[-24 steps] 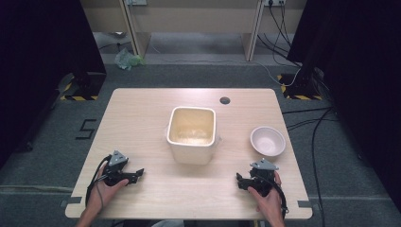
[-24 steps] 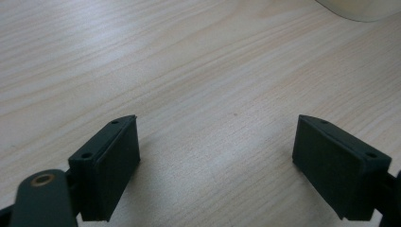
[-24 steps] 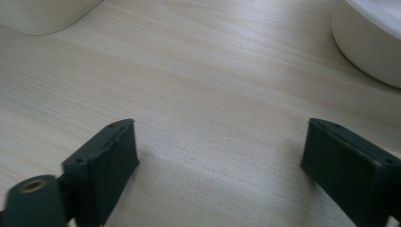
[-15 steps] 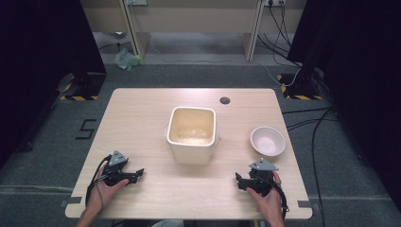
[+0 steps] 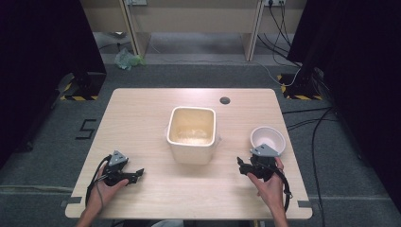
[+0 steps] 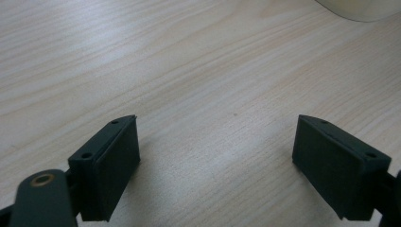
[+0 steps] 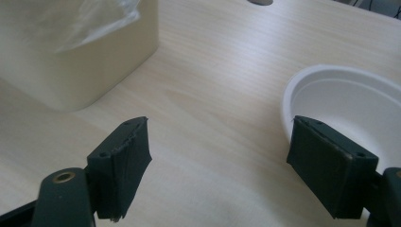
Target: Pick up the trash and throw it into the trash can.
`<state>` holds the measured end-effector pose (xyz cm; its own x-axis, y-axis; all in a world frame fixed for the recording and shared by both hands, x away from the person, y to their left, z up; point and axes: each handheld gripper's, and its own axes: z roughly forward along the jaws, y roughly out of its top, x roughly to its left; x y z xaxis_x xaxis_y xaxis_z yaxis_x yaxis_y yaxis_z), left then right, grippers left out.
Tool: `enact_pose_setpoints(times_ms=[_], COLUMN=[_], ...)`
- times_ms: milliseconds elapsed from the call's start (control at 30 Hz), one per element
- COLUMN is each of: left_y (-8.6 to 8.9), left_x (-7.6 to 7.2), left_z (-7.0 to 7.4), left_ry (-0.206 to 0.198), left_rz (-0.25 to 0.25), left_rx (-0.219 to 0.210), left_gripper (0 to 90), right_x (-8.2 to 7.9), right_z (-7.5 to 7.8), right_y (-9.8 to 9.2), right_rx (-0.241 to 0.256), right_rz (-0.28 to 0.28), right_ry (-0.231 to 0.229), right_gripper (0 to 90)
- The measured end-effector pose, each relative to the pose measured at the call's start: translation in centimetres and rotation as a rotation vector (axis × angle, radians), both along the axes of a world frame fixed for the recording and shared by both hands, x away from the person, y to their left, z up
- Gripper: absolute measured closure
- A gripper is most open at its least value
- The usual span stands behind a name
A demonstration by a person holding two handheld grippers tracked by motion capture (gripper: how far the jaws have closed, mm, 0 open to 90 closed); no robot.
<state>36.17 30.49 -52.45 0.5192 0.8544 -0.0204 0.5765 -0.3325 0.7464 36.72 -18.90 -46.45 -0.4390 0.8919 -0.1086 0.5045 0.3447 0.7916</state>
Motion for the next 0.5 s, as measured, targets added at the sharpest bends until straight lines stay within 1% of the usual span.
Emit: enact_pose_setpoints(times_ms=[133,167,200,233,333,500], left_y=[0.0,0.0,0.0,0.0,0.0,0.0], left_x=[0.0,0.0,0.0,0.0,0.0,0.0], left_z=[0.0,0.0,0.0,0.0,0.0,0.0], left_ry=[0.0,0.0,0.0,0.0,0.0,0.0], left_rz=[0.0,0.0,0.0,0.0,0.0,0.0], left_rx=[0.0,0.0,0.0,-0.001,0.0,0.0], left_gripper=[14.8,14.7,14.7,14.8,14.8,14.8], right_x=[1.1,1.1,1.6,1.8,2.5,3.4], right_z=[0.5,0.5,0.6,0.7,0.6,0.3], right_y=[-0.2,-0.2,-0.3,-0.3,-0.5,-0.9], right_rx=[-0.005,-0.005,-0.004,-0.004,-0.012,-0.022], right_rz=[-0.015,-0.015,-0.024,-0.026,-0.033,-0.05], right_ry=[-0.006,-0.006,-0.009,-0.005,-0.002,0.017], right_gripper=[22.3,22.3,22.9,23.1,24.6,25.6])
